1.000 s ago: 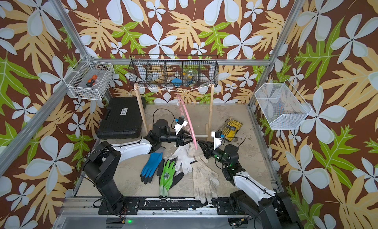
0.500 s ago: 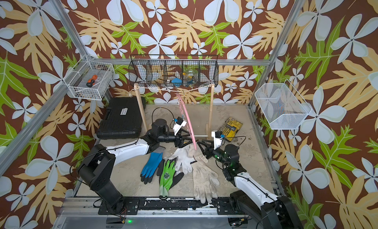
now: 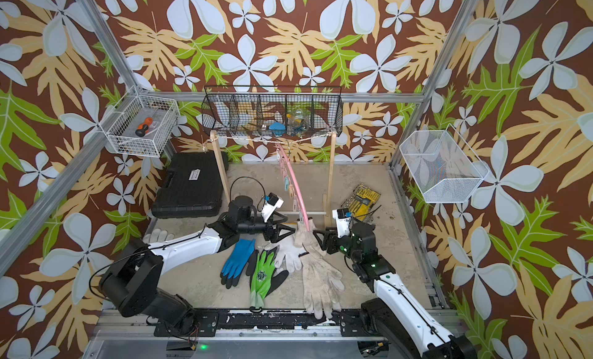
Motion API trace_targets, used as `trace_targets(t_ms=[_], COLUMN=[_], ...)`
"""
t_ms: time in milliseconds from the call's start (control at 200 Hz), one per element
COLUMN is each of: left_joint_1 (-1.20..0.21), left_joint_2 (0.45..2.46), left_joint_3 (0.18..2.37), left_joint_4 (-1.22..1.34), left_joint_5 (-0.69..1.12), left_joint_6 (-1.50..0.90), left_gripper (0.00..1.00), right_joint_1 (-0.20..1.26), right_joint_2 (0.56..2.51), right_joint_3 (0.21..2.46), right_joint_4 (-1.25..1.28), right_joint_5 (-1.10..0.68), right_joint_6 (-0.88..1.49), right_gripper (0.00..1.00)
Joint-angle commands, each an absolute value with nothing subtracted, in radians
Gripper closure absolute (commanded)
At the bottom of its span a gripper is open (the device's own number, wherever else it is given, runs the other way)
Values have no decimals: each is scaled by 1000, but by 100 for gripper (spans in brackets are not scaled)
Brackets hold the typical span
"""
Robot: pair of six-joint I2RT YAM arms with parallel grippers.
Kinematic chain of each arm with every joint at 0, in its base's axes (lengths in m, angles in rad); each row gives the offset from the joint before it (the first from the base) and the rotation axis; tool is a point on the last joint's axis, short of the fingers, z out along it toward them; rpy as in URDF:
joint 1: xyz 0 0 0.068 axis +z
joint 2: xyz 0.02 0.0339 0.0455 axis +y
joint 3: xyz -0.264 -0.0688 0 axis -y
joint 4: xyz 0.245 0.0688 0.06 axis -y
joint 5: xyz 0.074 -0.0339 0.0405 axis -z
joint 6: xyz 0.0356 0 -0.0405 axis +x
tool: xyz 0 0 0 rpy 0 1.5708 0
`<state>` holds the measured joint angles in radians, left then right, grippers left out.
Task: Clip the gloves onto a hanger to dry
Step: Clamp the glove onto the hanger, then pick up the glove from the center of the board.
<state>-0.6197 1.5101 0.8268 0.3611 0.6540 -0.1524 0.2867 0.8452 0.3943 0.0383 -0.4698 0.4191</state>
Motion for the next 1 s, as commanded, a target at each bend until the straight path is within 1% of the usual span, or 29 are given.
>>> trace_targets(t_ms=[0,60,125,220,335,420,480,621,751,996], left_joint_1=[-617,-617,-617,-617,-617,-617,-617,-617,-617,-617], left_joint_2=[1474,1449,1425,1413,1419,1418,1417,1417,1416,1437], left_joint_3=[801,775,744,723,709,694,691,696,697,709], left_joint_4=[334,336,346,353,362,384,392,385,376,377], left_joint_5=[620,610,603,598,605,607,611,607,600,609], left_joint_6=[-155,-163,-175,-189,-200,-209,-212,-208,-201,-200], left_gripper=[16,16,16,16,16,16,16,16,16,17], right_joint_1=[295,316,363,399,408,411,411,422,455,491], right_joint_2=[822,770,715,704,719,733,750,872,912,946], right_joint_3=[381,361,326,287,213,212,215,221,220,216], right_joint_4=[-210,-255,-241,-247,-174,-138,-88,-12,5,-6], right_joint_5=[-472,-422,-384,-337,-347,-309,-298,-321,-298,-258], right_joint_6=[479,505,565,618,644,631,623,604,595,581], right_gripper=[35,35,35,36,38,39,42,46,48,55])
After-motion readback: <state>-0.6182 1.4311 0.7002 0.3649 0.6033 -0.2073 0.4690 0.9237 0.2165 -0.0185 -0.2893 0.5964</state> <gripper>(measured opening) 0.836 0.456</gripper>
